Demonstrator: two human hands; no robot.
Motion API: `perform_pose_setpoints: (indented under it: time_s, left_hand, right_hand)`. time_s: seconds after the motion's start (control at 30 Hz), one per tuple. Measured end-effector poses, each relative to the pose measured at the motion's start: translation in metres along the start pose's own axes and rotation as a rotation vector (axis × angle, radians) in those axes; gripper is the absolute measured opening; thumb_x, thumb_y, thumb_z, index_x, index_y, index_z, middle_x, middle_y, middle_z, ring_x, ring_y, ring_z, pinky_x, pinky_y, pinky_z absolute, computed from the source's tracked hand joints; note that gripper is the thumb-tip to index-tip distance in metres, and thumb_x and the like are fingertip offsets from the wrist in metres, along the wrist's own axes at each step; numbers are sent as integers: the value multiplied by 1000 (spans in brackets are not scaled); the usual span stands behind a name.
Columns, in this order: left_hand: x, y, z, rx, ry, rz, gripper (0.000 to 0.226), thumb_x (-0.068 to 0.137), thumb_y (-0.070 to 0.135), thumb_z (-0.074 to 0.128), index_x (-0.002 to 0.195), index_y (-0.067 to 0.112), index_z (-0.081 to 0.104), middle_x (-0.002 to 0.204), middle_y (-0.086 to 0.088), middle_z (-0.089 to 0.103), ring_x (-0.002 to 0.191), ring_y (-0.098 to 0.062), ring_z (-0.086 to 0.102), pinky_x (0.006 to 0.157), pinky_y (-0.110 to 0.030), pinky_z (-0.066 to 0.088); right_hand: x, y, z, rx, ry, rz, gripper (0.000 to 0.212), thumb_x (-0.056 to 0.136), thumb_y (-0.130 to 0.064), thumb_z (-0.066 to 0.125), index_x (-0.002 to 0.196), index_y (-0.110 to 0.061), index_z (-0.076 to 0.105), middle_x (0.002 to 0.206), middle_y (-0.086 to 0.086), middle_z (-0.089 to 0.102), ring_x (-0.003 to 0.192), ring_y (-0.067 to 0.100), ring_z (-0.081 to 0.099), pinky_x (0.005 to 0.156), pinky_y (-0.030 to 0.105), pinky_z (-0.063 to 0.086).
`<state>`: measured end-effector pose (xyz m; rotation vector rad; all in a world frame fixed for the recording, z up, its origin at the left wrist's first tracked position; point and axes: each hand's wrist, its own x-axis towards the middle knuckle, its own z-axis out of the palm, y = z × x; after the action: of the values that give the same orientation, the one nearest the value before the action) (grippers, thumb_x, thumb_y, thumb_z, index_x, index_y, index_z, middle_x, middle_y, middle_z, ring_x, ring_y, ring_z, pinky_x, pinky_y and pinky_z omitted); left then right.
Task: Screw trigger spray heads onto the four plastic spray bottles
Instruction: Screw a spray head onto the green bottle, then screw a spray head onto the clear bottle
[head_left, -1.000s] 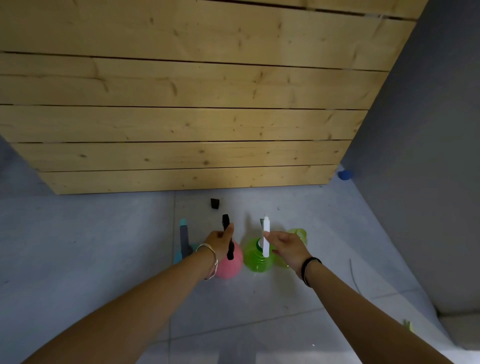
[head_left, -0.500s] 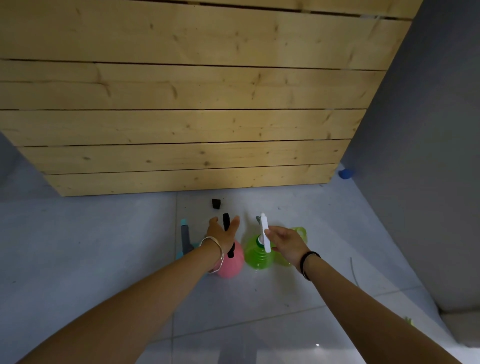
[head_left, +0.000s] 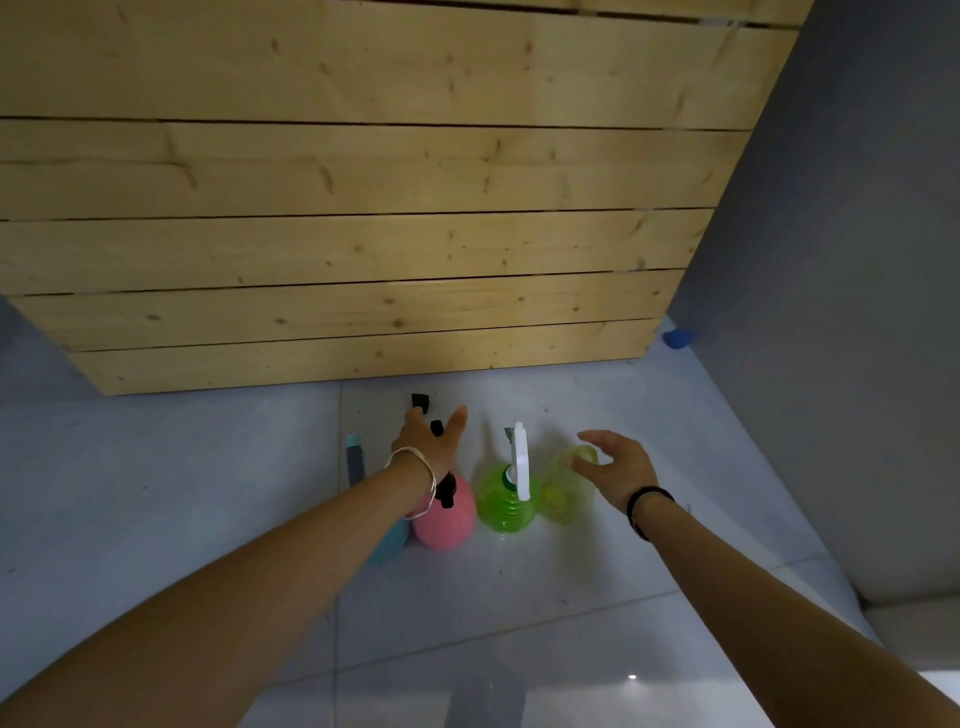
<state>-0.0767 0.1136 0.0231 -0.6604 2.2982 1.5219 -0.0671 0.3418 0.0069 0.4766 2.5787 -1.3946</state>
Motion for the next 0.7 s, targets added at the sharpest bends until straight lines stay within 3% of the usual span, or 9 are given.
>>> perform_pose_setpoints:
  time_s: [0.1,0.27,0.37,0.47,0.63,0.7]
  left_hand:
    - [2,6,0,16,-14,-27,81,89,55,44,149,9,12,154,-13,25,138,-32,33,111,-41,28]
    - [1,21,-2,162,8,2,84,86,59,46,148,8,18,148,-15,35,133,-34,39,109,-41,34]
    - [-3,39,1,345,92,131,86,83,61,49,146,8,25,148,-15,37,136,-32,35,111,-43,32]
    - [-13,67,21,322,96,313,83,80,61,55,143,12,33,149,-11,36,139,-29,31,114,-41,28]
    - [-40,106,77,305,-178,433,108,54,71,67,143,24,30,149,-3,36,135,-24,36,104,-33,34]
    - [-55,111,111,371,-339,471,117,47,63,75,145,26,23,150,-2,33,137,-23,34,109,-34,33]
  right_hand:
    - [0,11,0,46,12,38,36,77,-9,74,112,-8,67,120,12,66,115,26,59,101,37,45]
    - [2,11,-9,53,28,24,29,75,-12,77,103,-6,71,116,11,68,114,25,59,98,34,46]
    - [4,-11,-42,76,0,-36,30,73,-13,79,99,-1,72,110,14,70,110,26,61,97,32,47]
    - [1,-41,-93,86,-66,-89,30,71,-17,80,98,-4,72,106,13,71,104,25,64,96,34,49]
    - [-17,-62,-160,156,-159,-131,20,73,-19,78,92,-16,72,100,-1,71,93,11,65,85,21,52]
    - [-28,-51,-181,243,-152,-121,15,75,-15,77,89,-18,72,96,-1,72,90,10,67,88,23,54]
